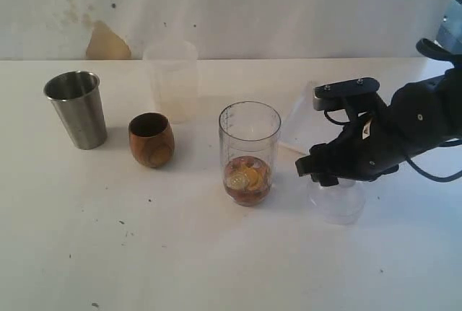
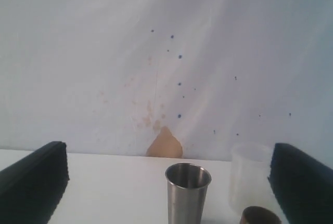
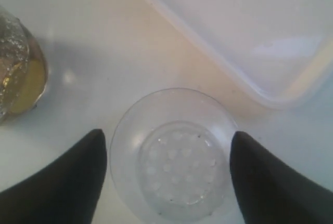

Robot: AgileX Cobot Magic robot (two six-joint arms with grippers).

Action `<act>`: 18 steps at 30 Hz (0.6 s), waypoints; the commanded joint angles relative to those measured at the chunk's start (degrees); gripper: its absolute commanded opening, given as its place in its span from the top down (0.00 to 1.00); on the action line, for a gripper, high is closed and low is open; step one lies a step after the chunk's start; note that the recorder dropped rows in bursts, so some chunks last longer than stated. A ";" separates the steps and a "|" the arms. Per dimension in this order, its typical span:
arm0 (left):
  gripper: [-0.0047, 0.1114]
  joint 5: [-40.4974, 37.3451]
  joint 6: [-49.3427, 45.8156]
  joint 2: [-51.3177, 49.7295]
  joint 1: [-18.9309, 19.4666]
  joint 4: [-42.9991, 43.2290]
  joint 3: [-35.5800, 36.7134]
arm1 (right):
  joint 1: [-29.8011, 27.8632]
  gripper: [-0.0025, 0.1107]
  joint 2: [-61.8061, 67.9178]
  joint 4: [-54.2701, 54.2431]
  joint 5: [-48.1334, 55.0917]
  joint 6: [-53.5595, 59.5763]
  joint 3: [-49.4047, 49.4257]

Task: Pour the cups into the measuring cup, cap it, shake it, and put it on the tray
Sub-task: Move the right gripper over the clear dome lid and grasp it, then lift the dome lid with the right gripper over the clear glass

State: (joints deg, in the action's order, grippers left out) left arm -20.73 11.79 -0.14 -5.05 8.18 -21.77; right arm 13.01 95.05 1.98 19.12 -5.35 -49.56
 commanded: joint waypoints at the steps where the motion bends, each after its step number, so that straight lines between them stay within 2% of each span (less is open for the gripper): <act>1: 0.06 4.17 -0.08 0.14 -0.30 0.15 3.00 | 0.06 0.51 -0.10 0.59 0.18 0.57 -0.37; 3: 0.06 4.16 0.62 0.14 -0.30 -0.12 4.68 | 0.06 0.58 -0.10 0.59 0.18 0.57 -0.52; 5: 0.06 5.73 2.17 0.14 -0.30 -0.27 8.37 | 0.06 0.76 -0.10 0.59 0.34 0.57 -0.52; 9: 0.06 15.29 2.79 0.14 -0.30 -0.27 15.74 | 0.06 0.97 -0.10 0.59 0.92 0.57 -0.52; 13: 0.06 15.98 2.79 0.14 -0.30 -0.27 21.77 | 0.06 0.98 -0.10 0.59 1.31 0.57 -0.52; 18: 0.06 17.91 2.24 0.14 -0.30 0.00 21.77 | 0.06 0.98 -0.10 0.59 1.31 0.57 -0.52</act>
State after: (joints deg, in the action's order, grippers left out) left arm -4.64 14.37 -0.14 -5.05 8.18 -0.30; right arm 13.01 95.05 2.22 19.66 -5.13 -50.08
